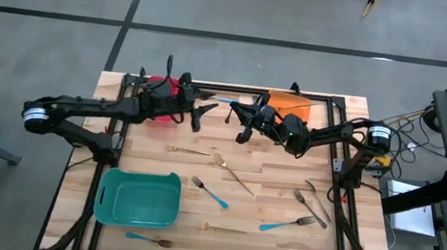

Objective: Sort silverware by color (type)
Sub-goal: Put the black fork into the red bin

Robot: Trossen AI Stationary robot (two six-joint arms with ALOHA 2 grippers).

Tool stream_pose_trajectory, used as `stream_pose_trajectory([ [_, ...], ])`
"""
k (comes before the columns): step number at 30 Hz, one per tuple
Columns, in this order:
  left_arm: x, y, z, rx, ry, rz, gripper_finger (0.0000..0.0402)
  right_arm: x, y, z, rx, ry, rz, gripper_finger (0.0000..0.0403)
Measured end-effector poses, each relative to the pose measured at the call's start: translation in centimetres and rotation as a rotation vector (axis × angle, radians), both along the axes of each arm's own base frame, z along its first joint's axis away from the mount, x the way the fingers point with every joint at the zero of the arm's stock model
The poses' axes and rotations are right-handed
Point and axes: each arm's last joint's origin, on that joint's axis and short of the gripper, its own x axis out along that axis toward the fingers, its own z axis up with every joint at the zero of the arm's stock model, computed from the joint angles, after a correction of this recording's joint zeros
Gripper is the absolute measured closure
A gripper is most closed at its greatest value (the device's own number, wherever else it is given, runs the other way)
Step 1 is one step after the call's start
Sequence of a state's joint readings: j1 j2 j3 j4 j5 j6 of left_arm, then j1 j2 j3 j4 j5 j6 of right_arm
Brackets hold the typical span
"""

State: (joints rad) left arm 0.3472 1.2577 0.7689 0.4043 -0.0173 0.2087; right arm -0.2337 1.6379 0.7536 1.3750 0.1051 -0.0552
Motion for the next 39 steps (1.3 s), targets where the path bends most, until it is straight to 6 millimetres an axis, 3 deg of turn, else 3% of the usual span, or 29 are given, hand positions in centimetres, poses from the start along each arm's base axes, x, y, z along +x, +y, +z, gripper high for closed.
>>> stream_pose_trajectory([
  [7, 1.9, 0.7, -1.7, -0.019, -0.022, 0.002, 0.0262, -0.2, 0.0, 0.8, -0.045, -0.015, -0.032, 0.0394],
  [14, 2.8, 0.9, -1.8, -0.022, -0.113, -0.023, 0.0262, 0.5, -0.3, 1.4, -0.058, -0.032, -0.089, 0.0394],
  [27, 3.8, 1.1, -2.3, -0.077, -0.233, -0.100, 0.0264, 1.0, -0.5, 2.4, -0.126, -0.023, -0.135, 0.0394],
  [39, 4.2, 1.0, -2.7, -0.095, -0.250, -0.194, 0.0294, 1.1, -0.3, 2.4, -0.133, -0.026, -0.073, 0.0394],
])
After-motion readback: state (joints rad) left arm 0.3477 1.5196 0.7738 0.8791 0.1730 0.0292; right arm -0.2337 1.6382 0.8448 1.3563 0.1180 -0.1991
